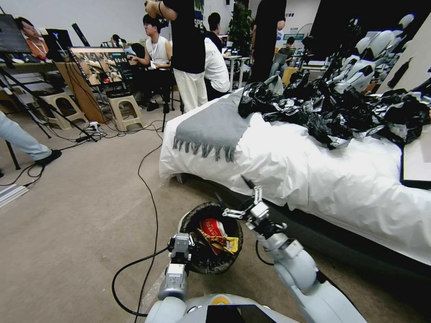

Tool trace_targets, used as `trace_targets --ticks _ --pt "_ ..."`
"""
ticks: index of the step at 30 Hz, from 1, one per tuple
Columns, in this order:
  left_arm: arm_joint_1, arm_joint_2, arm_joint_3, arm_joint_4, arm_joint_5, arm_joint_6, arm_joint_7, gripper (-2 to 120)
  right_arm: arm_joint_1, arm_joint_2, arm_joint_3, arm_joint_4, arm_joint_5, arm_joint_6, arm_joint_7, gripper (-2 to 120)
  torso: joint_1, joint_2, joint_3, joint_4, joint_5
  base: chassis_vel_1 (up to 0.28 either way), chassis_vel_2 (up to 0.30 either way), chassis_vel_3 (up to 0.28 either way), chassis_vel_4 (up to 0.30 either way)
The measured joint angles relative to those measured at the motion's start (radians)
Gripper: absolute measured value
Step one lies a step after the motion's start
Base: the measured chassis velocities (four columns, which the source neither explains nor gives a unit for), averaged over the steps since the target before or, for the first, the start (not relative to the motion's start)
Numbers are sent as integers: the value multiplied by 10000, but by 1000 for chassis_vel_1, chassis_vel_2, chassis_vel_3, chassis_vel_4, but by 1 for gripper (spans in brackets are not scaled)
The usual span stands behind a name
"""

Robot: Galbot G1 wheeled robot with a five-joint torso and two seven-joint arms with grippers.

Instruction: Pick up the trash bin, then pick up the garbage from the floor and place it into the trash bin.

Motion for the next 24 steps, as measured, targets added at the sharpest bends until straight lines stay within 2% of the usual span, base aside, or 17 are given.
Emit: trace_targets --ticks 7,9,13,24 --pt "-42 44 -409 -215 -401 101 -12 0 -623 675 1072 -254 -73 506 727 100 0 0 -1 -2 1 0 0 0 0" --pt "-46 84 -523 -331 -565 165 -24 0 -917 1112 1461 -572 -125 791 1019 100 0 0 0 -3 2 0 0 0 0" --pt "17 190 -682 -480 -706 209 -29 0 -1240 1544 1898 -1002 -122 1259 1095 100 -1 0 0 -2 1 0 0 0 0" --pt "183 480 -1047 -667 -1051 216 -33 0 -1611 1943 2111 -1777 -145 1939 1060 100 0 0 0 -1 0 0 0 0 0"
